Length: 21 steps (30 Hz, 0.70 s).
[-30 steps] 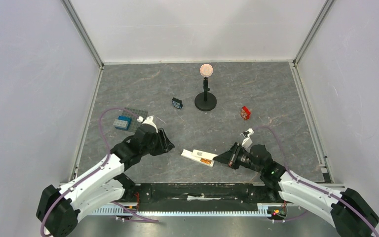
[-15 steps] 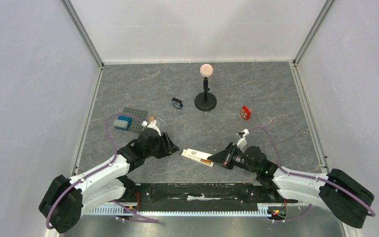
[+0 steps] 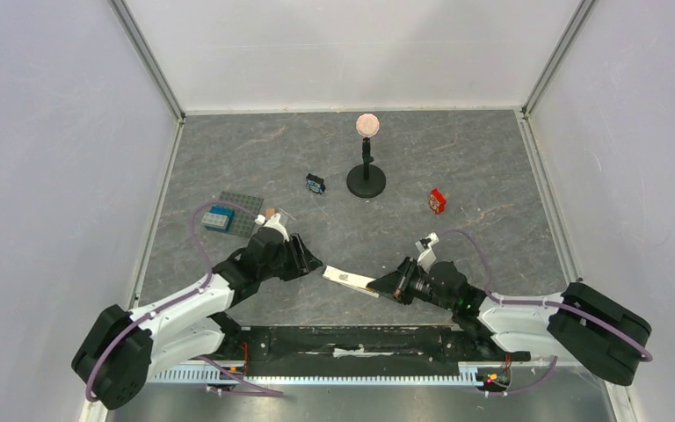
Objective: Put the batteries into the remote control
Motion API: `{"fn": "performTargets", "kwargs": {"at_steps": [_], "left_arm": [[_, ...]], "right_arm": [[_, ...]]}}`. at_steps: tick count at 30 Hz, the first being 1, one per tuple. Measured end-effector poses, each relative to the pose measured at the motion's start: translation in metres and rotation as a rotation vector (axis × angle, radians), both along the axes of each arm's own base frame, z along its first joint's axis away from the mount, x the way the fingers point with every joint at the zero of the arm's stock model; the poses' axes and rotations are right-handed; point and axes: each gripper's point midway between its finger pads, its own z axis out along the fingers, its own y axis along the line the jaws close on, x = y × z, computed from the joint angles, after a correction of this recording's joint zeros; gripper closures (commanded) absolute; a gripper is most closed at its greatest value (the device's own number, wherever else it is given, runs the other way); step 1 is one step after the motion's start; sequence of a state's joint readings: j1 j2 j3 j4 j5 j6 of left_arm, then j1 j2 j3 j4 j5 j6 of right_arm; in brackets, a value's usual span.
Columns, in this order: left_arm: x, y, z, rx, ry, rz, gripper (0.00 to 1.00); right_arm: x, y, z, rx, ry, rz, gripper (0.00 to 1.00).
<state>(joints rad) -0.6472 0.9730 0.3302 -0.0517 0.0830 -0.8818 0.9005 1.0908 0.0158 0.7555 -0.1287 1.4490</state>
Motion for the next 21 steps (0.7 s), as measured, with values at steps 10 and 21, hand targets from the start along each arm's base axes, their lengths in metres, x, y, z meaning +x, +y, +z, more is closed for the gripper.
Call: {"fn": "performTargets", "kwargs": {"at_steps": [10,21], "left_arm": [[-0.001,-0.005,-0.008,-0.004,0.022,-0.021,0.46],[0.000,-0.009,-0.012,-0.013,0.027,-0.033,0.46]], "right_arm": [[-0.002,0.005,-0.008,-0.001,0.031,-0.005,0.93],[0.001,0.010,-0.004,0.043,0.068,-0.036,0.93]]}}
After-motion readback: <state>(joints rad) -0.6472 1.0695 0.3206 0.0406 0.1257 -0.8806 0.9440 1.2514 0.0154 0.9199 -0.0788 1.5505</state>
